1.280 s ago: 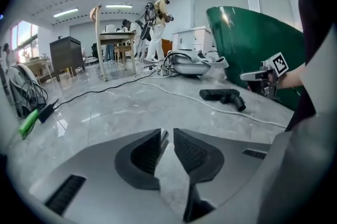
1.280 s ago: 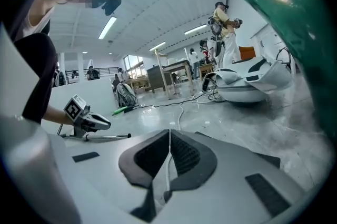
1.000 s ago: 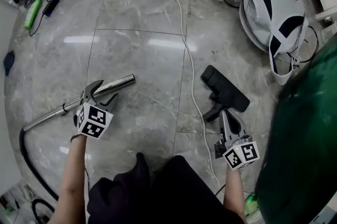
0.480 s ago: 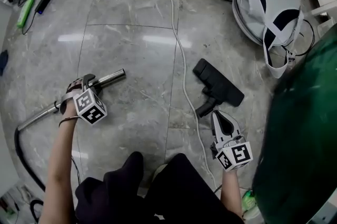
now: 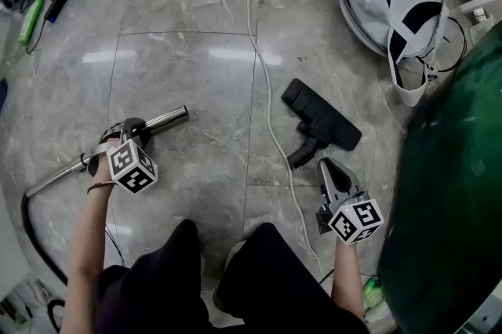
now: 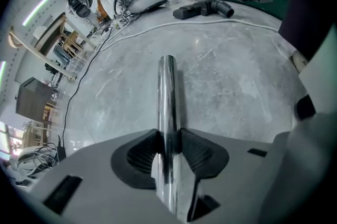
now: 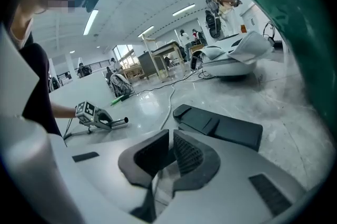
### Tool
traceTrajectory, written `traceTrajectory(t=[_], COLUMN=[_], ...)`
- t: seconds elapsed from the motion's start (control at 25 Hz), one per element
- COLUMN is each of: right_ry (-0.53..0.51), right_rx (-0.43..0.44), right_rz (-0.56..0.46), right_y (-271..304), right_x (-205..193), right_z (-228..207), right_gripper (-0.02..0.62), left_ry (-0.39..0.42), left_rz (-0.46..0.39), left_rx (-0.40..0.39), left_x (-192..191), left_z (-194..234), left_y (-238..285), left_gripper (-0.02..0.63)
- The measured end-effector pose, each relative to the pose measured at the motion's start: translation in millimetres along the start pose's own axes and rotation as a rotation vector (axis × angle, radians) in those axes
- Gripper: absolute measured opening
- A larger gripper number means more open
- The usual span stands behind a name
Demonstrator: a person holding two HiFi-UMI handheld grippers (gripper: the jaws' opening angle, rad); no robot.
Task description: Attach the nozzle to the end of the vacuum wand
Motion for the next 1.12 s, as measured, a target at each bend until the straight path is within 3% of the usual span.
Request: traceTrajectory(t=[0.48, 0.56, 0.68, 0.8, 0.96, 1.12], right_ry=[-0.019, -0.062, -0.316, -0.661, -1.132, -1.374], right_rx=[-0.01, -0.026, -0.03, 0.049, 0.108, 0.151], right_rz=[0.042, 0.047, 0.122, 0.286, 0.406, 0.421], right_y=[5, 5, 2, 6, 18, 29], right_x=[-6, -4, -1, -6, -8, -10], right_z=[-2, -2, 0, 3, 5, 10], right_gripper=[0.018, 0.018, 0.033, 0.17, 0.221, 0.219], left_ry=[0.017, 0.001, -0.029, -0.044, -0.041, -0.04], left_rz=[-0.18, -0.233, -0.303, -0.333, -0.342, -0.357], left_rx=[-0.164, -0.197, -0.261, -0.32, -0.348, -0.388], left_x=[48, 60, 77, 87, 92, 94], left_z=[-48, -49, -49, -49, -49, -57], left_y=[-46, -57, -70, -75, -75, -76], left_gripper=[0.146, 0.146, 0.146, 0.146, 0.146, 0.146])
Point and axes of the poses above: the fingertips, and each gripper's own axes: y forward along the fingers, z to its left, x out of its top, the point moved 5 cm from there along -y, backward along the fingers, and after that the axes turned 6 degrees about -y, right-handed, at the moved point
